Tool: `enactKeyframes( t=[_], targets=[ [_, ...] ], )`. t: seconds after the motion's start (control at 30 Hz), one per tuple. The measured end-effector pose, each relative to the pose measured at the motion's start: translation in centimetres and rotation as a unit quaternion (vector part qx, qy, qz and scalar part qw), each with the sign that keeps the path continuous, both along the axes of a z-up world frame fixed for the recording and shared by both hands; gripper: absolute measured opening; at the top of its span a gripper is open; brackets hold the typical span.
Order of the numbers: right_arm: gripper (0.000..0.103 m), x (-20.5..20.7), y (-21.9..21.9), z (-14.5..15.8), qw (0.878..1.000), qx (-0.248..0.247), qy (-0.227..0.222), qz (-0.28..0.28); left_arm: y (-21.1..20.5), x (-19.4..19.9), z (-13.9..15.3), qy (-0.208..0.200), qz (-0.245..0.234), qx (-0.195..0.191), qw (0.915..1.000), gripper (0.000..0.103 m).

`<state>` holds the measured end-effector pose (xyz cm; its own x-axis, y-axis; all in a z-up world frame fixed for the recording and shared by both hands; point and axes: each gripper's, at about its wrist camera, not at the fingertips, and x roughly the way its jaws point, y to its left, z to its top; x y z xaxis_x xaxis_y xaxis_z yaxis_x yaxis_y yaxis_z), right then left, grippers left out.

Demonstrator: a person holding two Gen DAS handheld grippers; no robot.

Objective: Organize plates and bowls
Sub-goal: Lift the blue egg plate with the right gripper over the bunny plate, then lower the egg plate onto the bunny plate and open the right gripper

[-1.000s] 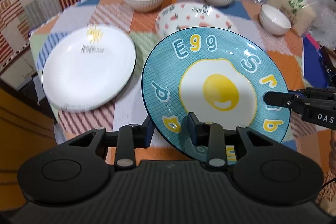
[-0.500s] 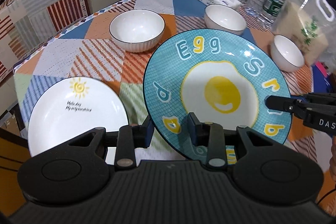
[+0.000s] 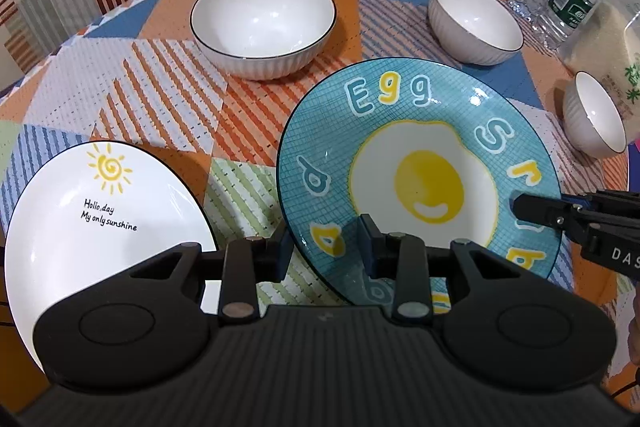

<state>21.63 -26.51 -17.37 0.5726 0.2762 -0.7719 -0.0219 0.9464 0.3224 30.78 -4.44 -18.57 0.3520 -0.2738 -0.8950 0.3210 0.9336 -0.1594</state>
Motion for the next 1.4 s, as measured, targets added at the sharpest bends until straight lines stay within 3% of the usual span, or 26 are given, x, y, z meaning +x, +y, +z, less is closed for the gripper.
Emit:
enactKeyframes(
  t=[0.2,0.5,0.67,0.8,0.97,1.13,1.23,1.33,1.4],
  targets=[
    [0.022,0.8,0.4,0.0,1.000,-0.015,0.021,0.001,-0.1,0.3,-0.6,0.019,-0.005,0.000,0.9998,0.032],
    [0.027,1.6,1.7,0.1,0.996,-0.075,0.040,-0.011,-0.3,0.8,-1.0,0.040,0.003,0.007,0.9992,0.032],
    [0.032,1.8,3.7,0.2,0.988,-0.144,0.062,-0.008,-0.9,0.8,-1.2,0.048,-0.003,0.023,0.9986,0.032],
    [0.032,1.9,3.7,-0.3,0.985,-0.160,0.067,-0.020,-1.3,0.3,-0.8,0.041,-0.009,0.035,0.9985,0.032],
    [0.031,1.0,4.3,0.0,0.982,-0.176,0.051,-0.038,-0.5,-1.3,2.6,0.030,-0.005,0.023,0.9993,0.032],
    [0.031,-1.1,4.8,3.2,0.991,-0.129,0.013,-0.039,1.2,-3.5,6.4,0.011,-0.012,0.010,0.9998,0.032],
    [0.033,-2.8,5.8,5.8,0.991,-0.130,-0.020,-0.021,2.6,-5.1,8.9,-0.022,-0.016,-0.002,0.9996,0.032],
    [0.039,-4.2,7.1,8.5,0.991,-0.130,-0.026,0.004,4.3,-7.0,11.1,-0.055,-0.023,0.001,0.9982,0.032],
    [0.049,-5.4,8.2,10.3,0.989,-0.139,-0.043,0.020,5.5,-7.9,12.0,-0.062,-0.023,0.004,0.9978,0.032]
  ],
)
